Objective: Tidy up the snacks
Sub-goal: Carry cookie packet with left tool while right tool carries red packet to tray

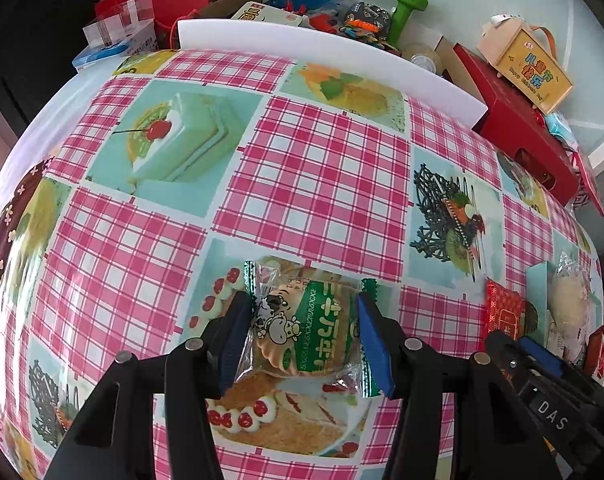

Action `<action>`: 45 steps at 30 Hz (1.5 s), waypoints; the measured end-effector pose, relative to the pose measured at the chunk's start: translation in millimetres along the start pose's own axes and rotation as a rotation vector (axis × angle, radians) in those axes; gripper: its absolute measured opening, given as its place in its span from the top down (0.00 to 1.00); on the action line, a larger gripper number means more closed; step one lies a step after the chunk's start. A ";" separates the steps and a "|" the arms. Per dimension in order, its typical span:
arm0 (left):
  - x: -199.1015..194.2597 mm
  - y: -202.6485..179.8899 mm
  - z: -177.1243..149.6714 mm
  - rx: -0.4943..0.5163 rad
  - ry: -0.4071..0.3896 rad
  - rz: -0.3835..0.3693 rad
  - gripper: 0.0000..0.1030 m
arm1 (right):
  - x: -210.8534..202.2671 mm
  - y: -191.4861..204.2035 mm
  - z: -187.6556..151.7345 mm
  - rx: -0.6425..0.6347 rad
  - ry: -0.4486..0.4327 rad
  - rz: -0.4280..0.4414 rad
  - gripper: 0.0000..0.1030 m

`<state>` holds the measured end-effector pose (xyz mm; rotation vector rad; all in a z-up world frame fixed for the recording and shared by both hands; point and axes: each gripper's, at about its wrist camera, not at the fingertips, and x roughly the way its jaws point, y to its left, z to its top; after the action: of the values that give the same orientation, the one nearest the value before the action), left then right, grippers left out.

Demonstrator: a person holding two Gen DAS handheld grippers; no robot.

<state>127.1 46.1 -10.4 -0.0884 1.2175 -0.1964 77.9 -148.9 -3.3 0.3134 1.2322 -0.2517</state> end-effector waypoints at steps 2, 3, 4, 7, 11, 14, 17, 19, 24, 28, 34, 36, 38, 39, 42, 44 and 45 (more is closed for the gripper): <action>0.4 0.0 -0.1 -0.001 0.001 -0.002 0.46 | 2.1 0.1 0.2 0.001 0.006 0.011 0.44; 0.2 -0.3 -0.4 -0.001 0.001 -0.001 0.46 | 3.2 0.9 0.3 -0.004 0.009 0.019 0.44; 0.1 -0.6 -0.4 0.000 0.001 0.002 0.46 | 4.1 3.4 -0.5 -0.016 0.014 0.032 0.44; 0.4 -1.8 -0.3 0.006 0.000 0.007 0.46 | 9.4 16.0 -6.7 -0.054 0.024 0.037 0.42; 2.0 -1.3 -0.1 0.008 0.001 0.001 0.45 | 11.4 34.3 -15.8 -0.117 0.001 -0.035 0.42; 3.2 -3.1 0.2 0.017 -0.001 0.006 0.44 | 12.4 40.3 -19.2 -0.152 -0.015 -0.063 0.42; 3.4 -4.7 0.4 0.024 -0.004 0.011 0.44 | 11.5 45.6 -23.7 -0.155 -0.028 -0.068 0.43; 3.0 -4.6 -0.2 0.018 -0.010 0.011 0.45 | 13.8 48.8 -25.9 -0.157 -0.035 -0.073 0.44; 1.2 -3.5 -5.8 -0.004 -0.010 0.010 0.47 | 6.4 48.7 -33.6 -0.163 -0.034 -0.065 0.45; 0.0 -4.4 -11.5 0.001 -0.006 0.013 0.47 | 5.7 46.8 -41.5 -0.169 -0.037 -0.060 0.49; -3.3 -4.8 -18.2 0.000 -0.001 0.016 0.48 | -5.9 39.3 -52.4 -0.153 -0.042 -0.011 0.53; -5.7 -5.9 -18.7 0.000 -0.004 0.020 0.48 | -11.6 36.4 -57.3 -0.144 -0.057 0.000 0.54; -9.4 -7.6 -18.9 -0.001 -0.011 0.014 0.48 | -19.9 33.1 -61.8 -0.136 -0.075 0.009 0.54; -11.4 -8.4 -18.4 0.000 -0.016 0.012 0.48 | -22.9 31.8 -63.9 -0.130 -0.083 0.015 0.54; -19.7 -12.9 -17.3 0.008 -0.039 0.020 0.48 | -33.9 24.6 -69.3 -0.102 -0.108 0.022 0.54; -25.2 -17.2 -17.0 0.019 -0.052 0.030 0.48 | -41.4 18.2 -72.6 -0.065 -0.131 0.030 0.54; -27.8 -20.8 -16.7 0.027 -0.059 0.034 0.48 | -43.7 15.4 -75.9 -0.050 -0.138 0.035 0.54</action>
<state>100.1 31.9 13.0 -0.0495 1.1563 -0.1799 2.8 -105.9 17.1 0.2691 1.0942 -0.2087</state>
